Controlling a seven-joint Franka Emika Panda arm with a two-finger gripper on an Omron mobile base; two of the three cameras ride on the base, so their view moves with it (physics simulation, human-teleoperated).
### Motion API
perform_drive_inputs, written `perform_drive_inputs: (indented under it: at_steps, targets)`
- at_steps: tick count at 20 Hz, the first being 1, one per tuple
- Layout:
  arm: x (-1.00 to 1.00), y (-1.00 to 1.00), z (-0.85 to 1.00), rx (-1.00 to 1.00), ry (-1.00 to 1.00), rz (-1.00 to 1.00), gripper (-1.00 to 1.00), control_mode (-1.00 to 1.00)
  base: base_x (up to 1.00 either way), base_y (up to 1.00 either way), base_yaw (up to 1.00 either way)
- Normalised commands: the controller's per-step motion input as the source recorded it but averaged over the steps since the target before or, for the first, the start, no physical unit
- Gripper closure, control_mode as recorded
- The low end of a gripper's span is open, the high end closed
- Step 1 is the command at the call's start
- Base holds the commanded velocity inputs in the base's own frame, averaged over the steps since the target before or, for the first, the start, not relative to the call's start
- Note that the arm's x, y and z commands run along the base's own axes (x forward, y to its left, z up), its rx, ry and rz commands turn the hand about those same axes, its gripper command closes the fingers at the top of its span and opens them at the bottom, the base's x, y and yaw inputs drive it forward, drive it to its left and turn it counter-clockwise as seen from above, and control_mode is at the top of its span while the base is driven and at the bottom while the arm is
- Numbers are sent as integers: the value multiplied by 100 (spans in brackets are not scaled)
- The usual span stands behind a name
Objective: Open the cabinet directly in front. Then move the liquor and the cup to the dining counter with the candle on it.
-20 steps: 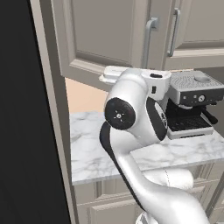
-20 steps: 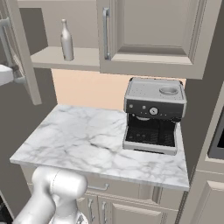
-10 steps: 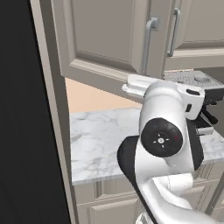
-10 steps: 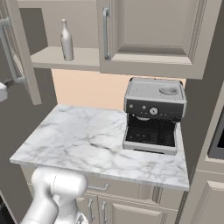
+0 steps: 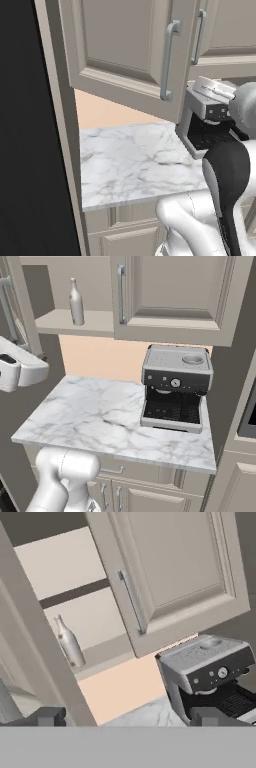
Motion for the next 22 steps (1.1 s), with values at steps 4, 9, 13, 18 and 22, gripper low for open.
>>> perform_drive_inputs:
  at_steps: [4,9,13,18,22]
  targets:
    - [17,-65,0,16,10,35,-100,-100,0,0,0]
    - [10,-47,0,21,8,41,-100,-100,0,0,0]
    - [39,-4,0,14,6,30,-100,-100,0,0,0]
    - [74,11,0,12,8,23,-100,-100,0,0,0]
    - [85,25,0,15,5,21,-100,-100,0,0,0]
